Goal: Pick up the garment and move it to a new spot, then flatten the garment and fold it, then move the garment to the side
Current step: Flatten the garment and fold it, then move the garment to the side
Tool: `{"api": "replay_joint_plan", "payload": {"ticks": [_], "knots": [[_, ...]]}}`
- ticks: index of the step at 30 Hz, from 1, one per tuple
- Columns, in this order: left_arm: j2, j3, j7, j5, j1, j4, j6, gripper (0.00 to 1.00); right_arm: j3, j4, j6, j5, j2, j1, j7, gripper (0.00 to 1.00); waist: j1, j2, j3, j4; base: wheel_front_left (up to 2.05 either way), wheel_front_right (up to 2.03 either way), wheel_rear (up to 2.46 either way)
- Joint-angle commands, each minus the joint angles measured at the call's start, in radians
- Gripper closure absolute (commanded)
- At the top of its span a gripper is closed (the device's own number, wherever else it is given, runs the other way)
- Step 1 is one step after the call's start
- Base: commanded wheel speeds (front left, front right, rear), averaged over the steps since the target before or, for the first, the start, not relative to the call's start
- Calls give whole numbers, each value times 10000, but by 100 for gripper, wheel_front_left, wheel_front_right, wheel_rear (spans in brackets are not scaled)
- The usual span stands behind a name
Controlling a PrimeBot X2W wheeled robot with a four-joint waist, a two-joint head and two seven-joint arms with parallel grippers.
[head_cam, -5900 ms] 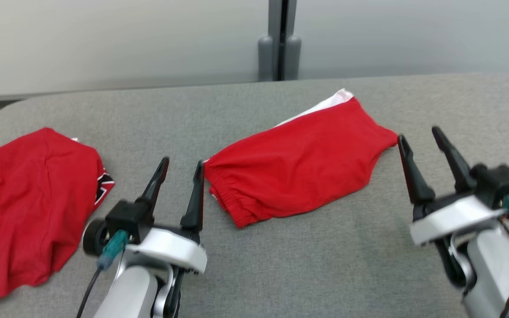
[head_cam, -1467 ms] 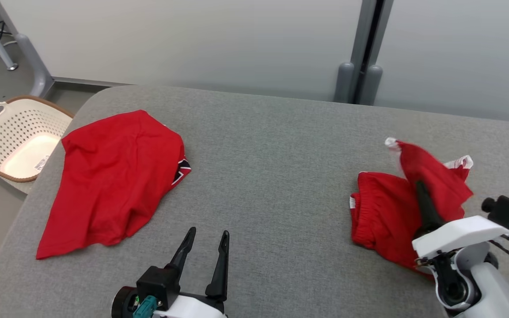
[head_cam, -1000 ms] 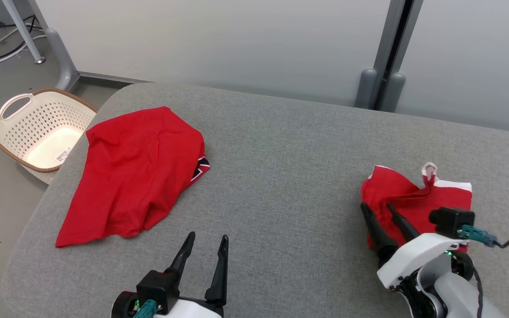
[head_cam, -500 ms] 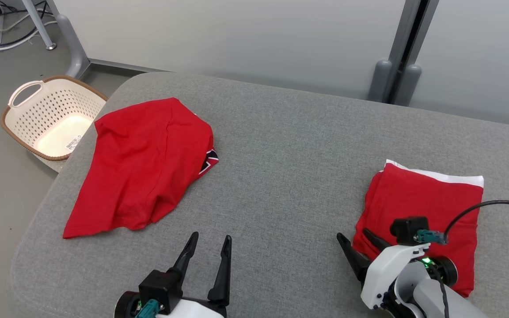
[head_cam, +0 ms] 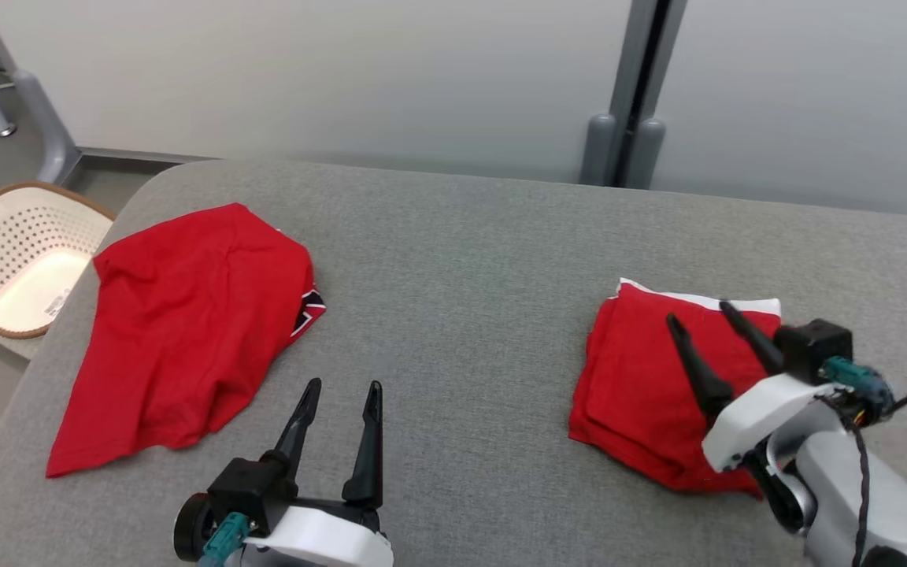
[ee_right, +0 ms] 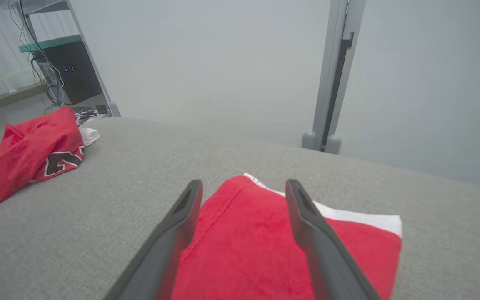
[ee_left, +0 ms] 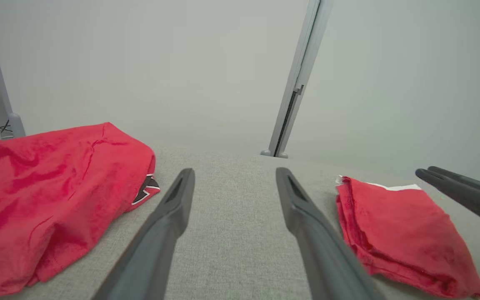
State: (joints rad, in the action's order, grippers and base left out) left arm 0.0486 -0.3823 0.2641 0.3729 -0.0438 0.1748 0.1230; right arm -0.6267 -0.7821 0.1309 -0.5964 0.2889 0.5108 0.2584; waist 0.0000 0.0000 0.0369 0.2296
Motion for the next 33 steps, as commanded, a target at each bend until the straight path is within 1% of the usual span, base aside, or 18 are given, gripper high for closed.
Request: {"api": "replay_joint_plan", "payload": {"ticks": [1, 4, 6, 10, 15, 19, 22, 27, 33], "knots": [[37, 117, 1, -26, -133, -101, -26, 0, 341, 446, -4, 440, 89, -5, 82, 0, 0, 0, -83, -364, 0, 0, 0], [39, 378, 1, -87, -220, -300, -37, 0, 1688, 1898, -4, 1936, 226, -787, 74, 0, 0, 0, -42, -798, 0, 0, 0], [39, 556, 1, -143, -253, -357, -52, 0, 2485, 2857, -4, 3027, 159, -1391, 65, 0, 0, 0, -20, -1074, 0, 0, 0], [42, 826, 1, -276, -286, -374, -135, 0, 4109, 4210, -4, 4191, -481, -2675, 63, 0, 0, 0, 15, -1515, 0, 0, 0], [40, 1074, 1, -692, -190, -274, -285, 0, 5306, 5438, -4, 4990, -1452, -4038, 60, 0, 0, 0, 28, -1898, 0, 0, 0], [40, 1181, 1, -1184, 5, -198, -348, 0, 5623, 5800, -4, 5178, -1946, -4686, 63, 0, 0, 0, 11, -2126, 0, 0, 0], [37, 1342, 1, -1315, 190, -199, -218, 0, 5610, 5824, -4, 5239, -2104, -4838, 63, 0, 0, 0, -17, -2265, 0, 0, 0], [39, 1343, 1, -1492, 369, -246, -134, 0, 5536, 5777, -4, 5265, -2219, -4813, 63, 0, 0, 0, -55, -2361, 0, 0, 0], [42, 1283, 1, -1648, 344, -264, -43, 0, 5566, 5772, -4, 5274, -2245, -4725, 64, 0, 0, 0, -67, -2319, 0, 0, 0]]}}
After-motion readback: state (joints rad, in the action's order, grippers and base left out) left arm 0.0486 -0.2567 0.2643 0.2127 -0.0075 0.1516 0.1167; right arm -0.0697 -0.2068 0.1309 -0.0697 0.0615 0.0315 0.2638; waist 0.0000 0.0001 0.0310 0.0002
